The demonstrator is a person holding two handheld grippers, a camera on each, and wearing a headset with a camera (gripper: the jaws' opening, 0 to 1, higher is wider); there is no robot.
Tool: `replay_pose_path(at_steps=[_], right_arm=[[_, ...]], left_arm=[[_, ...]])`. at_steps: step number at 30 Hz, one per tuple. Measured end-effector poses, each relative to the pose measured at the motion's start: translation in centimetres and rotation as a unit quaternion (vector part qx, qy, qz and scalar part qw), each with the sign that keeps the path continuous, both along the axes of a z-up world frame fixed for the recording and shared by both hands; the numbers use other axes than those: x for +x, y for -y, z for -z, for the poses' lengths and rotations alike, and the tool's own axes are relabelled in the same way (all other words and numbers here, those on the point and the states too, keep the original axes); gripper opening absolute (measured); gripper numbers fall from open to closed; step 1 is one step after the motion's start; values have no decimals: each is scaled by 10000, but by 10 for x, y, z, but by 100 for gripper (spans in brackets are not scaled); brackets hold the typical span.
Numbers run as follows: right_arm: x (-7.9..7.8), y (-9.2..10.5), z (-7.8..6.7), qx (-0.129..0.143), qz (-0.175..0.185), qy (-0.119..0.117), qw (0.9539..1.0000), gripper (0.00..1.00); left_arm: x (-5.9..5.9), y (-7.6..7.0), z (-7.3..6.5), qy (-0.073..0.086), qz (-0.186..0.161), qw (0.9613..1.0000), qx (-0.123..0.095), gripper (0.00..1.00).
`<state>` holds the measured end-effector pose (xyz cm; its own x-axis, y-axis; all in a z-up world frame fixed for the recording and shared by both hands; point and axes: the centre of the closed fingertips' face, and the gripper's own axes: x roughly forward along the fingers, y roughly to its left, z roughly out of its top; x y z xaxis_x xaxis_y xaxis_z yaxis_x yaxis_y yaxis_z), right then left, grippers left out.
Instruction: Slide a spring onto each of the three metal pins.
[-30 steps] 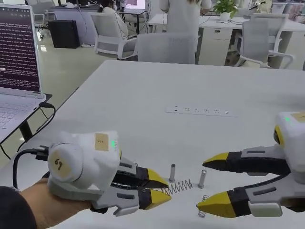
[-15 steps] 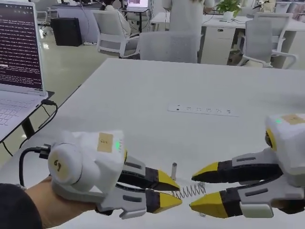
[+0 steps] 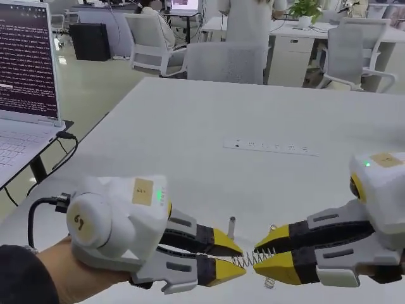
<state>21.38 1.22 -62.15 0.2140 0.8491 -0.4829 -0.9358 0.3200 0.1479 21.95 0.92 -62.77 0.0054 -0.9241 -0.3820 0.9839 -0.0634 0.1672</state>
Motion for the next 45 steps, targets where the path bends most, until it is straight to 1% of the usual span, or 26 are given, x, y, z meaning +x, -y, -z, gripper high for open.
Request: replay_pose_path(at_steps=[4,7,9,10,11,14,16,17,20,21,25,27,29,30,33,34,35,36,38,42,44,45], right_arm=[[-1,-1,0,-99,-29,3,9999,9],[-2,-2,1,-240,-73,-37,9997,8],[-3,-2,2,-404,-130,-99,9990,8],[-4,-1,4,-578,-192,-95,9981,8],[-4,-2,4,-607,-208,-95,9979,8],[-1,-1,6,-990,-284,-98,9946,8],[0,-2,7,-1128,-359,-65,9929,8],[2,0,9,-1303,-370,-70,9908,8],[4,0,11,-1609,-467,0,9859,8],[5,0,12,-1735,-520,34,9834,8],[7,-4,9,-1989,-702,133,9774,8],[7,-6,9,-2092,-784,143,9746,8],[7,-7,9,-2257,-886,172,9700,8],[7,-8,9,-2267,-914,170,9695,8],[7,-9,10,-2388,-1008,178,9656,8],[7,-9,11,-2466,-1043,164,9634,9],[8,-9,12,-2491,-1072,186,9624,9],[7,-9,13,-2513,-1098,147,9616,9],[7,-9,14,-2527,-1126,141,9609,9],[6,-9,16,-2532,-1123,63,9609,13],[7,-6,18,-2612,-1110,83,9588,13],[7,-5,19,-2617,-1099,67,9588,13]], left_arm=[[0,1,2,-7,-1,10000,16,2],[0,1,4,31,9,10000,61,2],[-2,3,6,71,21,9999,108,2],[-2,4,8,69,27,9999,131,2],[-2,4,8,71,23,9999,145,2],[0,7,12,116,-31,9997,204,1],[1,8,15,153,-52,9995,256,1],[3,9,16,172,-85,9994,288,1],[5,11,20,173,-156,9991,341,1],[6,12,21,138,-199,9991,348,1],[8,14,23,75,-277,9991,328,1],[8,15,23,55,-286,9991,306,1],[9,16,23,40,-312,9991,283,1],[8,16,23,20,-315,9991,270,1],[9,15,23,2,-336,9992,235,1],[9,15,24,14,-349,9991,238,1],[9,15,24,2,-342,9991,232,1],[9,15,23,-37,-341,9992,181,1],[9,15,21,-34,-352,9993,111,0],[9,16,20,-64,-379,9992,67,0],[9,15,20,-70,-389,9992,59,0],[10,15,20,-70,-401,9992,59,0]])
